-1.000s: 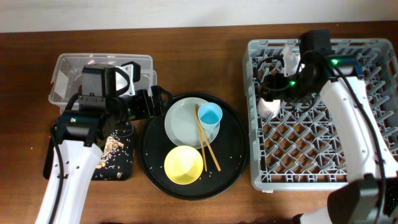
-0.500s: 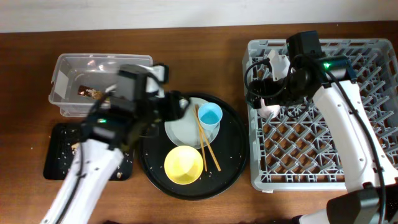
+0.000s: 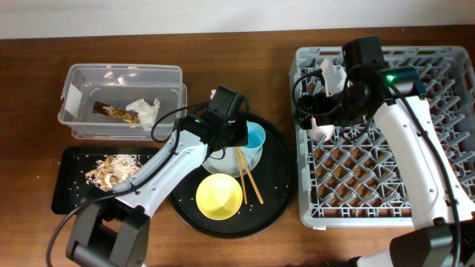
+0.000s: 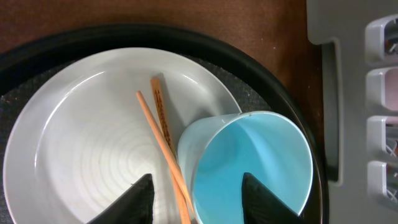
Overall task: Sort waste into correct bins and load items into the dishwasher rack
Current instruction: 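Grasp the blue cup with the left gripper and lift it, then pass the blue cup from the left gripper to the right gripper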
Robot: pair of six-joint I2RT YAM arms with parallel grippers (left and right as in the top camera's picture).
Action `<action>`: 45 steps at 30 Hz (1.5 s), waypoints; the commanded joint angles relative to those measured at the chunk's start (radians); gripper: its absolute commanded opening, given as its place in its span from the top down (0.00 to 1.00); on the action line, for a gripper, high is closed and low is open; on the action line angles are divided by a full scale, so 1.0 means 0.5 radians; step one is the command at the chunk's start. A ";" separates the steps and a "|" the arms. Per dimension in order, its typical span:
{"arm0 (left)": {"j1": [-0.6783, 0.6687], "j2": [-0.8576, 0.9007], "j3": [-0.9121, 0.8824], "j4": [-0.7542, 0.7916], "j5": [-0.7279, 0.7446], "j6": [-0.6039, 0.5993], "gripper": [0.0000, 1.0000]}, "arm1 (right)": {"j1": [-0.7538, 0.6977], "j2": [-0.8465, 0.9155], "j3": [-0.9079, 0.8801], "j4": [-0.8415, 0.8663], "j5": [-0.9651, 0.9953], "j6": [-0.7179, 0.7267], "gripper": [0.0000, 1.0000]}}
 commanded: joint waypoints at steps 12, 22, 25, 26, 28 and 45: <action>0.017 0.137 0.049 0.026 -0.002 -0.015 0.99 | 0.005 -0.021 0.027 0.001 0.025 -0.014 0.02; 1.099 -0.635 0.147 -0.272 2.461 0.671 1.00 | 0.005 -0.021 0.027 0.001 0.025 -0.014 0.02; 1.290 -0.618 0.146 -0.291 2.700 0.728 1.00 | 0.005 -0.021 0.027 0.001 0.024 -0.014 0.02; 1.271 -0.618 0.146 -0.291 2.699 0.729 1.00 | 0.005 -0.021 0.027 -0.002 0.001 -0.014 0.02; 1.226 -0.618 0.146 -0.289 2.691 0.729 1.00 | -0.008 -0.027 0.076 -0.042 -0.486 -0.296 0.02; 0.562 -0.618 0.146 0.586 2.677 0.208 0.99 | 0.058 -0.072 0.358 -0.866 -2.321 -1.819 0.01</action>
